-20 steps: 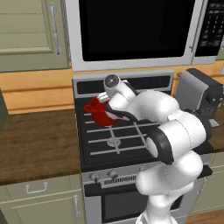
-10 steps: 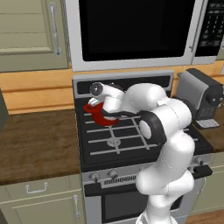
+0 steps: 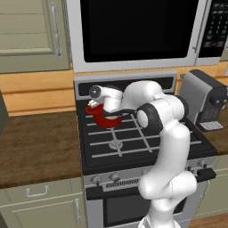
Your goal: Put the sweet potato and tomato in the pot. Retrieve the spatula and lightly stir the vegetables in the pot.
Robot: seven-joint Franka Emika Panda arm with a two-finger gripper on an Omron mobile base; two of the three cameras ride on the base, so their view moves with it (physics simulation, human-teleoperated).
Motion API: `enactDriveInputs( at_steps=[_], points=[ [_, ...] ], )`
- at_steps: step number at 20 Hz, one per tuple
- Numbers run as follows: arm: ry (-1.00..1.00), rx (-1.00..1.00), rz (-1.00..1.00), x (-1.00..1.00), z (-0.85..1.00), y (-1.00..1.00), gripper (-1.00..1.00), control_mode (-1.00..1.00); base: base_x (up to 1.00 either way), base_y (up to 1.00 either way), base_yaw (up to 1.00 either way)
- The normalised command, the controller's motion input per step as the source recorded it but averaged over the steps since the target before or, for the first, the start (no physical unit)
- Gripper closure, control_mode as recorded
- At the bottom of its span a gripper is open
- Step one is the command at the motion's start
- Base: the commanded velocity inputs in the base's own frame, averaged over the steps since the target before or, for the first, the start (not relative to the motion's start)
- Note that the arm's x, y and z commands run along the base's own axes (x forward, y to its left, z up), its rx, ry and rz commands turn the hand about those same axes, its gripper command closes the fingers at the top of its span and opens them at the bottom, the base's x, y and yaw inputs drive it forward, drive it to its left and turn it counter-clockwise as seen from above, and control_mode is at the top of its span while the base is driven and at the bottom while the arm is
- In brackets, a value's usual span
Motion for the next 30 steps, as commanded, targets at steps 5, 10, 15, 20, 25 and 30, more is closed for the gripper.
enactDriveInputs(
  at_steps=[5,10,15,20,25,30],
  points=[
    [0.08,0.0,0.0,0.5,-0.14,-0.03,1.0,-1.0,0.0,0.0,0.0],
    [0.01,0.0,0.0,0.2,-0.13,-0.06,-1.0,-1.0,0.0,0.0,0.0],
    [0.0,0.0,0.0,-0.07,-0.01,-0.3,-1.0,-1.0,0.0,0.0,0.0],
    [-0.01,0.0,0.0,-0.22,0.0,-0.29,-1.0,-1.0,0.0,0.0,0.0],
    [-0.16,0.0,0.0,-0.76,0.29,-0.01,-1.0,-1.0,0.0,0.0,0.0],
    [-0.23,0.01,0.0,-1.0,0.56,0.02,-1.0,-1.0,0.0,0.0,0.0]
  ],
)
